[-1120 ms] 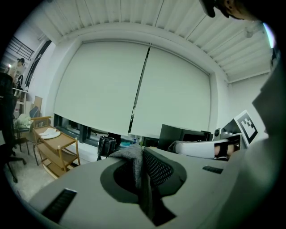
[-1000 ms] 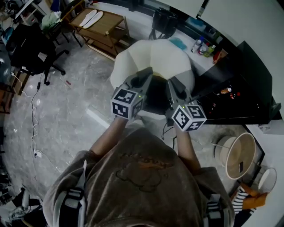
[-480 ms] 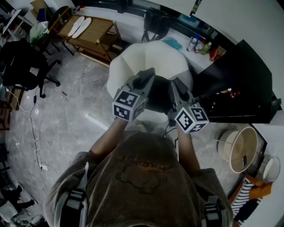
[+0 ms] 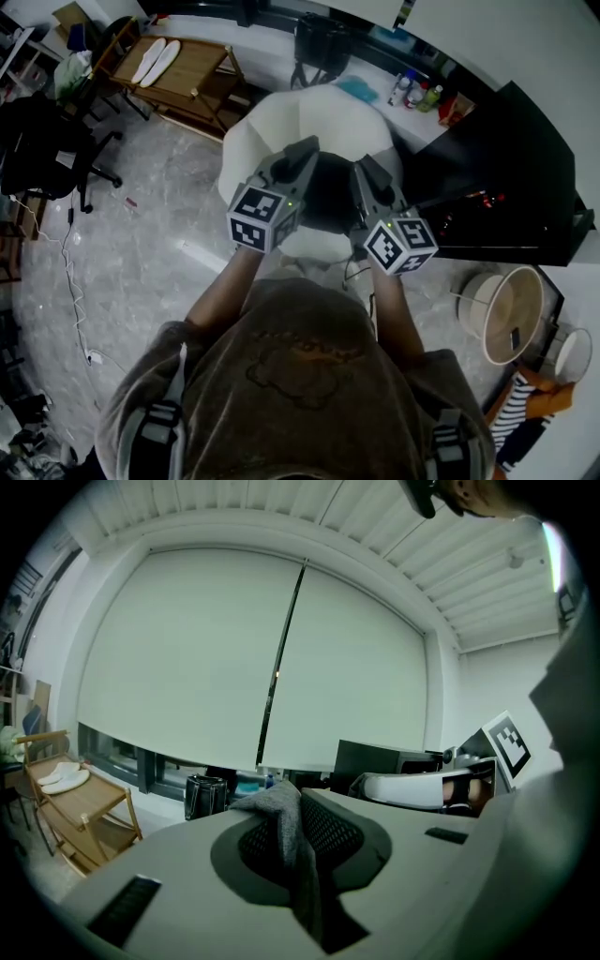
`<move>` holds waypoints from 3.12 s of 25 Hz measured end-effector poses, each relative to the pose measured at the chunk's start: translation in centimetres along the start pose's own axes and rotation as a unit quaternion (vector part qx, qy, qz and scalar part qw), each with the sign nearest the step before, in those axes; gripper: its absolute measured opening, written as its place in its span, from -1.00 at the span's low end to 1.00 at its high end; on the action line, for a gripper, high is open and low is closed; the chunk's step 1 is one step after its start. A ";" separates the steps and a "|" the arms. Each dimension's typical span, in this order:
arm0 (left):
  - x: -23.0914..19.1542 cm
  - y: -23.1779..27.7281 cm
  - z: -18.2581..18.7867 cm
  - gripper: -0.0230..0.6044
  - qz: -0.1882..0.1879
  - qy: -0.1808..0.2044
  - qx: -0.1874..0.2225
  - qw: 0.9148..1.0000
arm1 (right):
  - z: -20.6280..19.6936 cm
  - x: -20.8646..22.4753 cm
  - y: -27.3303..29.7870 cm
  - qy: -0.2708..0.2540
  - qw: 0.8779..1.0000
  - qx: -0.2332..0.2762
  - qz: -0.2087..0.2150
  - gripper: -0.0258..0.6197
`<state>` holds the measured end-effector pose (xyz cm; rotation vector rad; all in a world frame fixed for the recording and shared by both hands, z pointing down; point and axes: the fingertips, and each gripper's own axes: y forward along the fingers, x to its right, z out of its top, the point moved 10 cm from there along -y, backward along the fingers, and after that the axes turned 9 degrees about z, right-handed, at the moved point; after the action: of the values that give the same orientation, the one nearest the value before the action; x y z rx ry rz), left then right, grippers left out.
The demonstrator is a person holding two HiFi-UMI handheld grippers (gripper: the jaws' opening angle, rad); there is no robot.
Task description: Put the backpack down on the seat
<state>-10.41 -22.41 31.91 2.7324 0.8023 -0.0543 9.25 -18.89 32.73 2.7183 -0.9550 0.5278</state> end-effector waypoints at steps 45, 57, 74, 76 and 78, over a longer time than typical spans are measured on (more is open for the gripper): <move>-7.4 21.2 -9.8 -0.83 0.032 -0.026 -0.058 0.997 | -7.8 20.5 13.2 0.036 0.998 -0.057 0.003 -0.83; -8.9 24.3 -12.6 -0.83 0.037 -0.028 -0.075 0.996 | -10.5 23.1 15.1 0.051 0.996 -0.069 -0.003 -0.83; -9.2 25.5 -14.9 -0.83 0.039 -0.022 -0.076 0.996 | -12.6 23.8 16.0 0.026 0.997 -0.070 -0.025 -0.83; -9.1 25.7 -15.2 -0.83 0.039 -0.022 -0.077 0.996 | -12.9 24.1 16.0 0.021 0.997 -0.070 -0.031 -0.83; -9.0 25.9 -15.6 -0.83 0.038 -0.026 -0.080 0.996 | -13.3 24.3 16.1 0.019 0.997 -0.070 -0.034 -0.83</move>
<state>-4.87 -43.45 54.80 2.5957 0.6579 -0.0435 13.18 -40.77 55.84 2.5960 -0.8540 0.4779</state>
